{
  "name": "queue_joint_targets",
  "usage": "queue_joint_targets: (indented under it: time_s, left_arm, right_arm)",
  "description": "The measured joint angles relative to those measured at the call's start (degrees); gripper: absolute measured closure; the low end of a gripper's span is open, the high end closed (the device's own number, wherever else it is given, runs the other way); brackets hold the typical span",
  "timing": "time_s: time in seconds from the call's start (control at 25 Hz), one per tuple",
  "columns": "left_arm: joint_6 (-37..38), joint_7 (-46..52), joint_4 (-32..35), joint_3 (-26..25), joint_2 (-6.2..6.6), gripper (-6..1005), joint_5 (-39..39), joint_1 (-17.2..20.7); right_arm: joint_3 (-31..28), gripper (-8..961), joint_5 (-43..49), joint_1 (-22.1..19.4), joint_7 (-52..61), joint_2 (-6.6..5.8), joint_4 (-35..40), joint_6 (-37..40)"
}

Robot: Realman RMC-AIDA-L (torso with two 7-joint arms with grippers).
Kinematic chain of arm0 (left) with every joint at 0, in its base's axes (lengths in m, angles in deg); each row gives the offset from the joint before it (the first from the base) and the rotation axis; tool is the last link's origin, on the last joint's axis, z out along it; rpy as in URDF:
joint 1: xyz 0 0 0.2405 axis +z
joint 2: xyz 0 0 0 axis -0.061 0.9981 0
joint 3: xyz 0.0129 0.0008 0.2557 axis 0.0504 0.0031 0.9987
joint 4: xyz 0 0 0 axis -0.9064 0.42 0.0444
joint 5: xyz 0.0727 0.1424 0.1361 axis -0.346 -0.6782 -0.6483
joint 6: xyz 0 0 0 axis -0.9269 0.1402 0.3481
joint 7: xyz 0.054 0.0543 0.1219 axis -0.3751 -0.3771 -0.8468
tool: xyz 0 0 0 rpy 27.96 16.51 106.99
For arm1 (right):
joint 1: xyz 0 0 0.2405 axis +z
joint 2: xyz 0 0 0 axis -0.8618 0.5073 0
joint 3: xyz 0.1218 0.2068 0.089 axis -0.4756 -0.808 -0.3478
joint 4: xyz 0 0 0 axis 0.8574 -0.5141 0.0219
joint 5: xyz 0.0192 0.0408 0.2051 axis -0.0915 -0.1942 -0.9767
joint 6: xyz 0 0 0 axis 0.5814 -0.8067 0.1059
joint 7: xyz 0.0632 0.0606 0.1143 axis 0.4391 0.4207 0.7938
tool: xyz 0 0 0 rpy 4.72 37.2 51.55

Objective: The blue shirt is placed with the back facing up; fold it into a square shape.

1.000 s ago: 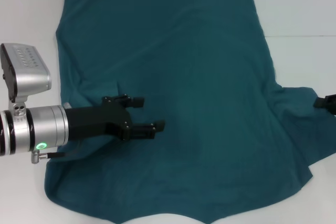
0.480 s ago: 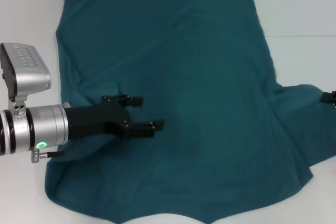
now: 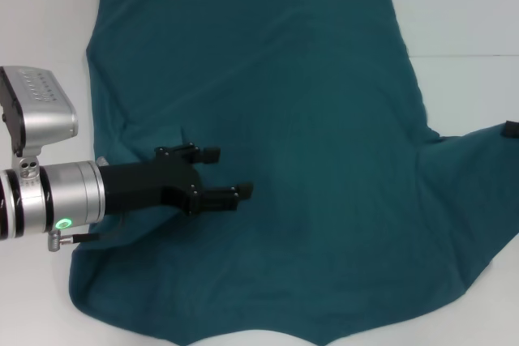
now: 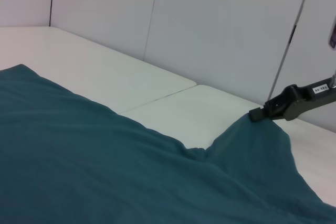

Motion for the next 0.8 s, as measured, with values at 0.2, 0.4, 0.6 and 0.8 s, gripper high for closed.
queue_joint_targets:
  time_s: [0.2, 0.4, 0.6, 0.8]
  left_arm:
    - [-0.2, 0.1, 0.0, 0.0, 0.00, 92, 0.1, 0.0]
    - [-0.7, 0.1, 0.0, 0.0, -0.07, 92, 0.1, 0.0]
    - [-0.8, 0.2, 0.0, 0.0, -0.09, 92, 0.1, 0.0]
    - [-0.9, 0.9, 0.0, 0.0, -0.03, 92, 0.1, -0.3]
  right_arm:
    - [0.7, 944, 0.0, 1.0, -1.6, -0.04, -0.2, -0.1]
    - [1.2, 943, 0.1, 1.5, -2.1, 0.01, -0.2, -0.1]
    - [1.1, 941, 0.0, 1.3, -0.1, 0.15, -0.2, 0.5]
    - [0.8, 939, -0.2, 1.3, 5.2, 0.57, -0.1, 1.6]
